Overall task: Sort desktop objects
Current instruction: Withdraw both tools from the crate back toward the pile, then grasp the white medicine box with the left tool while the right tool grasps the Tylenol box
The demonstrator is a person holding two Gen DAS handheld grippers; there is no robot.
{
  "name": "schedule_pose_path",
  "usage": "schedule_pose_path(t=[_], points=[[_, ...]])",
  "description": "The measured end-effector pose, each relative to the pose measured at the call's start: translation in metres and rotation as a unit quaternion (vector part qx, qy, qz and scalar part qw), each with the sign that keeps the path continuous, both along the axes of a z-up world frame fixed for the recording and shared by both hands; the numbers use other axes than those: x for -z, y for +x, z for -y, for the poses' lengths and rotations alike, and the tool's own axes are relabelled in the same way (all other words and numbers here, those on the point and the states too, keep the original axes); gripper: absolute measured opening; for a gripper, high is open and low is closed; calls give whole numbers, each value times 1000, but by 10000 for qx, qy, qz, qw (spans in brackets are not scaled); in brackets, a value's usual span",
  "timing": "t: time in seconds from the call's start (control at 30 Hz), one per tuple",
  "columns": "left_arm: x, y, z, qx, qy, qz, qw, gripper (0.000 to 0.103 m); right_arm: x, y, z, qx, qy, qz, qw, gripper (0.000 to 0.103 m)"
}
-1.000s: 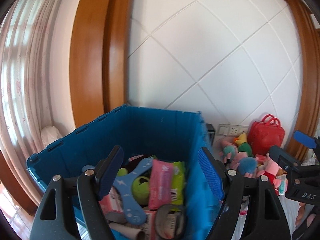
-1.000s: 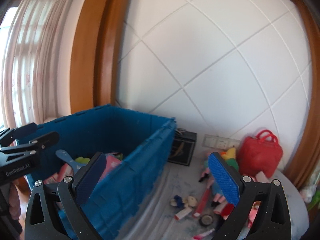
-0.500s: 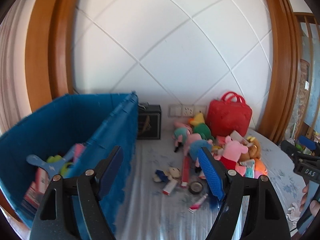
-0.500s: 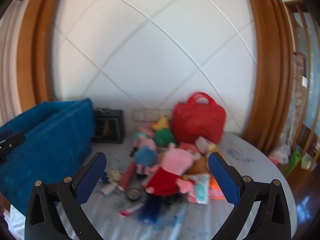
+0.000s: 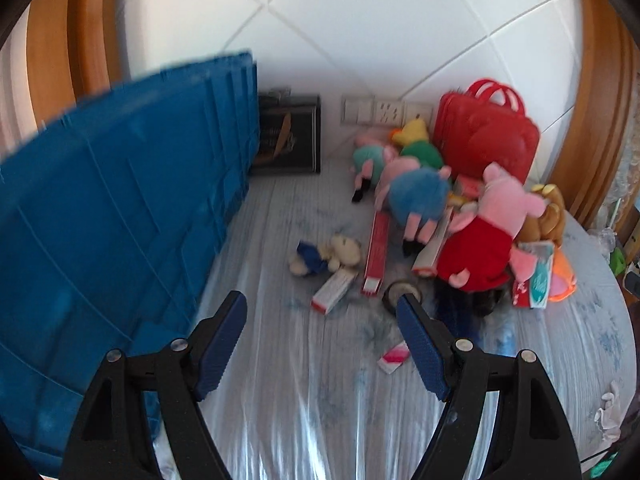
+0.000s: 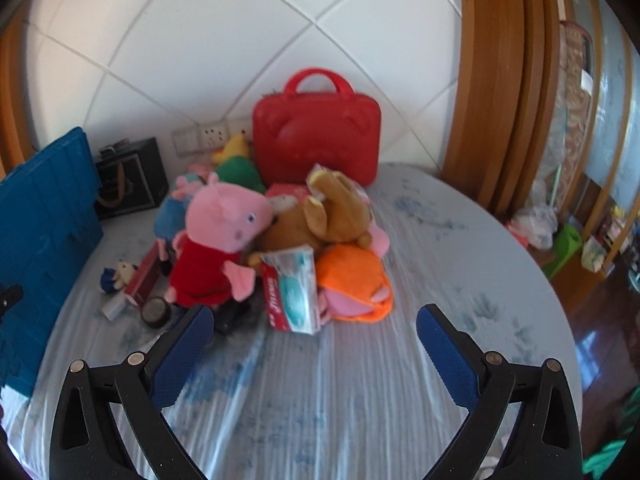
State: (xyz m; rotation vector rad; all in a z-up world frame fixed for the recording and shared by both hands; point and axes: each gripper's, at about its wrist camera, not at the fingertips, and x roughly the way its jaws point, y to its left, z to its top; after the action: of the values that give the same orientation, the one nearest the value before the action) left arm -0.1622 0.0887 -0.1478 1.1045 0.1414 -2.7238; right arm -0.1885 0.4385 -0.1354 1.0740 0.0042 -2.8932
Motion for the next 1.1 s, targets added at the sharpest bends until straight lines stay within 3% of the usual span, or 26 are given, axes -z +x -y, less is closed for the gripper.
schedule_pose_path(t=[0.27, 0.43, 0.87, 1.1], points=[[51, -24, 25, -182, 136, 693, 9973, 77, 54, -34, -22, 270, -137, 757, 9967, 103], [76, -50, 37, -173, 204, 981, 9948, 77, 71, -47, -21, 324, -63, 993, 9945, 103], [142, -142, 26, 549, 80, 1585, 9858, 77, 114, -100, -2, 334, 142, 1509, 9879, 103], [165, -170, 22, 745, -132, 1712, 9823, 78, 135, -124, 19, 153, 208, 1672, 9856, 103]])
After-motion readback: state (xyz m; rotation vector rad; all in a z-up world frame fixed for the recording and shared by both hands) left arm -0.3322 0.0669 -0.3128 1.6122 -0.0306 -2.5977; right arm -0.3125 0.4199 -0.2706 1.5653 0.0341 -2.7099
